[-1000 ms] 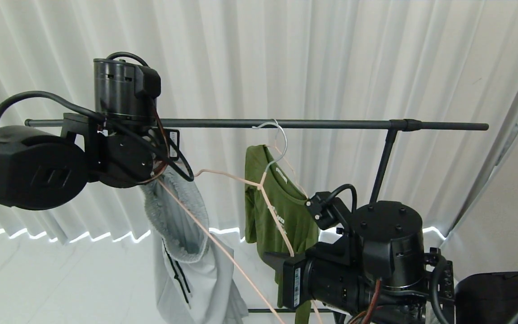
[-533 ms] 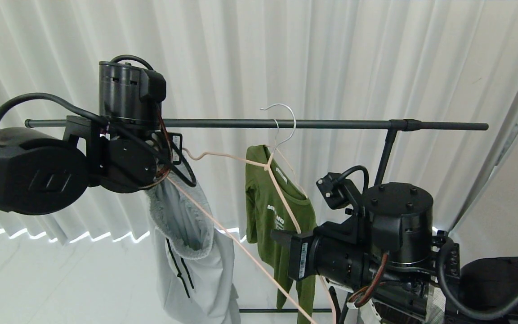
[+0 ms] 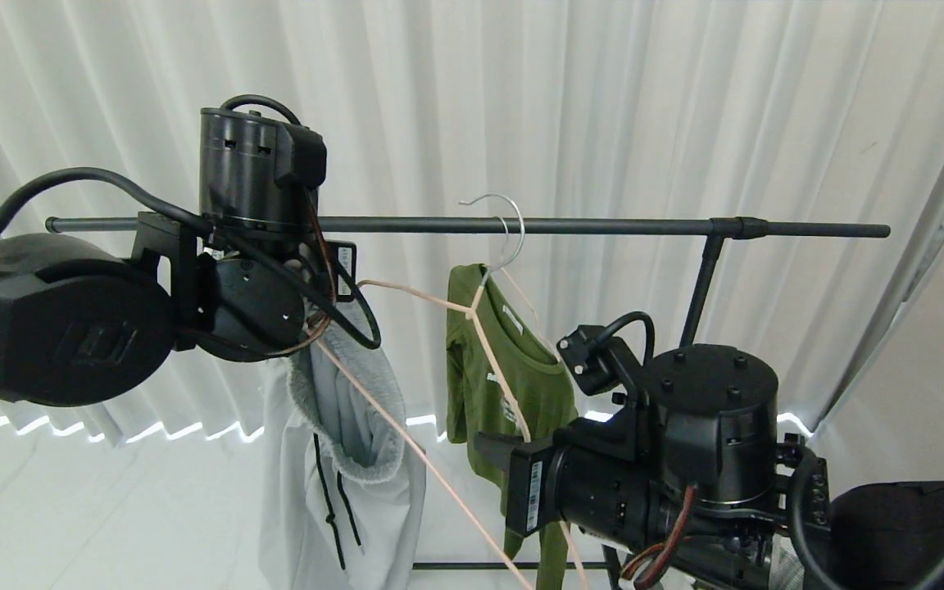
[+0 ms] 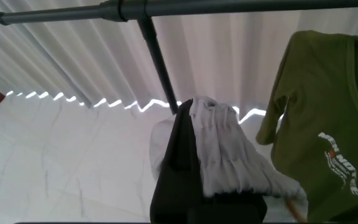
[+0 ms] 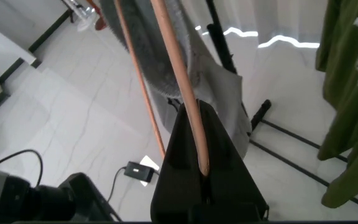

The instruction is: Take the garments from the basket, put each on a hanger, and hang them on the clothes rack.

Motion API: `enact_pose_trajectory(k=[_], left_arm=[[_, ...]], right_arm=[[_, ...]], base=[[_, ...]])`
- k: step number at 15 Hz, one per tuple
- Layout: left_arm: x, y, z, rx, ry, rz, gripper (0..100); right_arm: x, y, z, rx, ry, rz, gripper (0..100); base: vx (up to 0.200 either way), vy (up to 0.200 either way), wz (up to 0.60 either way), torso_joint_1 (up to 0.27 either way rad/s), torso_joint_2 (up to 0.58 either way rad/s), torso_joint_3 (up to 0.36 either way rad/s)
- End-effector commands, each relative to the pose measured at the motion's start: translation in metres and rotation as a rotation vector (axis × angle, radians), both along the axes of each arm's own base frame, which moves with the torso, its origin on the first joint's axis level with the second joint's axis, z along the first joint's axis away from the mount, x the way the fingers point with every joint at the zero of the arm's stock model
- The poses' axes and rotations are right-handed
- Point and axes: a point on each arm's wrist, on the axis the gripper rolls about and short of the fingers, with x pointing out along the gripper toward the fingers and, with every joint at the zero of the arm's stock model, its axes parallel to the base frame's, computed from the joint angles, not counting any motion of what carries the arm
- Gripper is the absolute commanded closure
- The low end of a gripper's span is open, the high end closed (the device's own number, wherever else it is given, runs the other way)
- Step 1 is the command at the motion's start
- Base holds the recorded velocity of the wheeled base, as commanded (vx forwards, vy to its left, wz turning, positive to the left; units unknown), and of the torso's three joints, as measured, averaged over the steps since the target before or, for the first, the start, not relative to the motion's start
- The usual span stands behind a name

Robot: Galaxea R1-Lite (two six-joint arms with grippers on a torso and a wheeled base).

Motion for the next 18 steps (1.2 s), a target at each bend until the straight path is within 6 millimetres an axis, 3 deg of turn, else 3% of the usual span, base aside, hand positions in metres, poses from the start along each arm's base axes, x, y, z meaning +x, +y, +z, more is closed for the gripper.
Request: enact_pose_trajectory(k=[1, 4, 8, 13, 18], left_arm=[[0.001, -0.001, 0.000, -0.001, 0.000, -0.002, 100], [0.000, 0.000, 0.000, -0.001, 0.000, -0.001, 100], [0.001, 0.013, 0.003, 0.011, -0.014, 0.074, 100], [-0.015, 0.019, 0.000, 0.027, -0.001, 0.075, 100], [-0.025, 0.000, -0.001, 0.023, 0.001, 0.001, 100]], right_arm=[[-0.002, 0.009, -0.009, -0.021, 0.013, 0.018, 100], [0.004, 0.013, -0.015, -0.033, 0.020, -0.001, 100], [0.019, -0.003, -0.007, -0.015, 0.012, -0.124, 100], [0.031, -0.011, -0.002, 0.000, 0.004, -0.169, 100], [0.027, -0.006, 0.000, 0.004, -0.007, -0.148, 100]], base=[[0.000, 0.000, 0.00, 0.000, 0.00, 0.000], [0.000, 0.000, 0.00, 0.000, 0.00, 0.000], [0.000, 0.000, 0.00, 0.000, 0.00, 0.000], [0.000, 0.000, 0.00, 0.000, 0.00, 0.000], [0.000, 0.000, 0.00, 0.000, 0.00, 0.000]])
